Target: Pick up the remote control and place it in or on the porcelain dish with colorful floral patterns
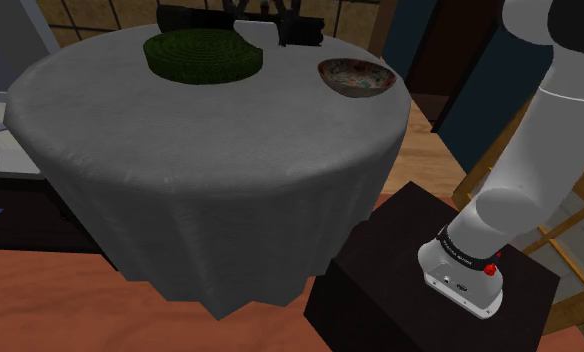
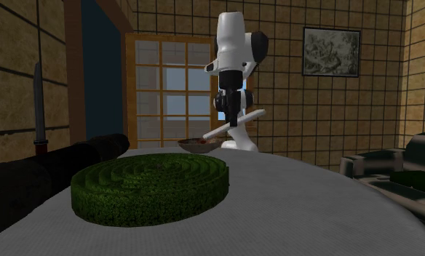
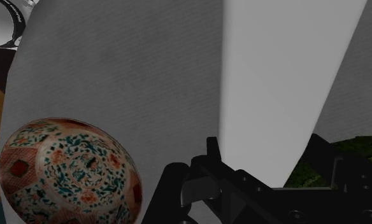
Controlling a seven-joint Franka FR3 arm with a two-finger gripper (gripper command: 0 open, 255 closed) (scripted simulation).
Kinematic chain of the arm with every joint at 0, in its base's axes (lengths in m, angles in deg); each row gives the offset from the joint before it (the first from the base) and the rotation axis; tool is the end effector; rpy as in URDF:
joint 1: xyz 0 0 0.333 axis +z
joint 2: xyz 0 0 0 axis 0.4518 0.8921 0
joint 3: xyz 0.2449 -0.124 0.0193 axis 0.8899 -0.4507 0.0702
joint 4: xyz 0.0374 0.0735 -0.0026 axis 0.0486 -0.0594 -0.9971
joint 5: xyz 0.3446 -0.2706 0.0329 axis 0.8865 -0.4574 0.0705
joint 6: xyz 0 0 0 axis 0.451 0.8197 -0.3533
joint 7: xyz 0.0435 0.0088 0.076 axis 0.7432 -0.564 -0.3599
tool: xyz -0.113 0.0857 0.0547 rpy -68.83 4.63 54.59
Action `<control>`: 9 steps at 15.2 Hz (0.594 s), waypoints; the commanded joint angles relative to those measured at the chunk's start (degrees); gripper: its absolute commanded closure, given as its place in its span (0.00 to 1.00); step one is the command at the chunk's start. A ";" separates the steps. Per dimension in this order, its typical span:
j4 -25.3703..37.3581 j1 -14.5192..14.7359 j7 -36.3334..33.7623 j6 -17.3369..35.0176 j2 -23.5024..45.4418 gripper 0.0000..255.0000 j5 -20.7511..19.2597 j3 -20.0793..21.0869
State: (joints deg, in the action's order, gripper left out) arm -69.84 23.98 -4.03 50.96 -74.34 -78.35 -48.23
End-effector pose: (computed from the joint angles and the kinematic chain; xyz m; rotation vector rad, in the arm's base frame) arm 0.5296 0.3215 0.6033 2.9306 -1.1158 -0.0142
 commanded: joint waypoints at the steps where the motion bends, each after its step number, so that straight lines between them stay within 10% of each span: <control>1: -5.98 -3.84 3.39 1.88 -5.25 1.00 3.56 -0.79; 9: -22.98 -11.67 18.95 4.26 -22.75 1.00 13.12 -9.59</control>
State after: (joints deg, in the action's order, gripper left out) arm -90.51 12.96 12.77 54.58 -95.22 -66.04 -56.52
